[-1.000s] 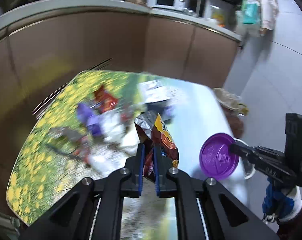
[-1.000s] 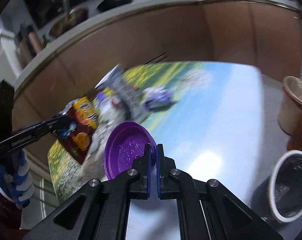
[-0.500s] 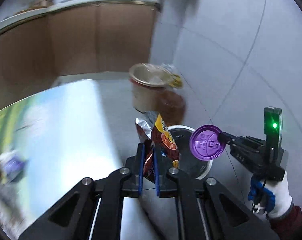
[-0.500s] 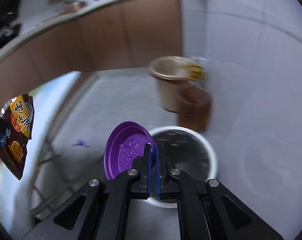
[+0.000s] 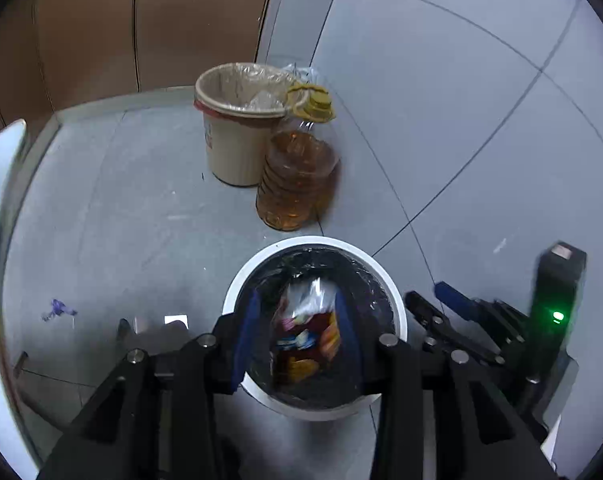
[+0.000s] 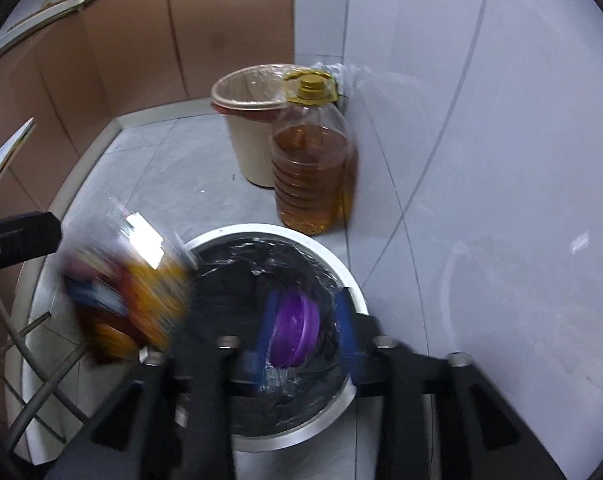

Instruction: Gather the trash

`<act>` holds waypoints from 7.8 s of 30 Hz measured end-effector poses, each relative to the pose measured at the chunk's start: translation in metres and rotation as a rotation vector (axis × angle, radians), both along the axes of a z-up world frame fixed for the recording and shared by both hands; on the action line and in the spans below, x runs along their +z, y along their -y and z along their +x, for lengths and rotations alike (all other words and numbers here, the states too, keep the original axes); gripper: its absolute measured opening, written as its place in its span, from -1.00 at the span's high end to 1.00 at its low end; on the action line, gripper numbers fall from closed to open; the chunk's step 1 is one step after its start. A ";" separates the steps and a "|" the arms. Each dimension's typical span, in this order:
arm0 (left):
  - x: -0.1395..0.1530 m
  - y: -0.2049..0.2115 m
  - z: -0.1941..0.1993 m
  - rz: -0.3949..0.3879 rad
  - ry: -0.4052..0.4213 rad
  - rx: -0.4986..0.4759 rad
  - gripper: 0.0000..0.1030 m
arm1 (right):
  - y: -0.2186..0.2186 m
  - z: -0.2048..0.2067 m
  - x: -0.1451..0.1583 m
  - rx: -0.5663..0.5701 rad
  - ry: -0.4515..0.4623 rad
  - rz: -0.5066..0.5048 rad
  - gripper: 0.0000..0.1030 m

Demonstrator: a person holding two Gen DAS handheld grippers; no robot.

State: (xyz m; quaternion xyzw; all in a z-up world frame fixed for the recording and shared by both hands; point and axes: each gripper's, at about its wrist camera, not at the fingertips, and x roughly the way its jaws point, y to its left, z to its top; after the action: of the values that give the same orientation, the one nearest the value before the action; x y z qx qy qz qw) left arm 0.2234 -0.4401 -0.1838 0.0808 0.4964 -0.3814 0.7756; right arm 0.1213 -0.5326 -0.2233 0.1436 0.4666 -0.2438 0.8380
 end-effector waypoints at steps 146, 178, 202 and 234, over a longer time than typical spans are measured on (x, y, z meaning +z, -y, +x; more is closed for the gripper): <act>0.154 -0.325 -0.050 -0.167 0.213 0.440 0.06 | -0.212 -0.013 0.239 0.550 0.491 -0.001 0.01; 0.038 -0.529 0.019 -0.173 -0.143 0.767 0.36 | -0.485 0.084 0.137 1.171 0.158 0.174 -0.11; 0.073 -0.526 -0.018 -0.191 -0.021 0.700 0.72 | -0.484 0.082 0.116 1.184 0.121 0.120 0.87; 0.147 -0.228 -0.106 0.028 0.325 0.224 0.74 | -0.177 -0.051 0.182 0.617 0.335 0.061 0.88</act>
State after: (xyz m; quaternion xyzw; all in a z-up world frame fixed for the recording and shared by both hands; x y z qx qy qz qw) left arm 0.1178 -0.2123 -0.0366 0.0964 0.3759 -0.2676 0.8819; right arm 0.0707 -0.3552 -0.0415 0.0590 0.3512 0.0618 0.9324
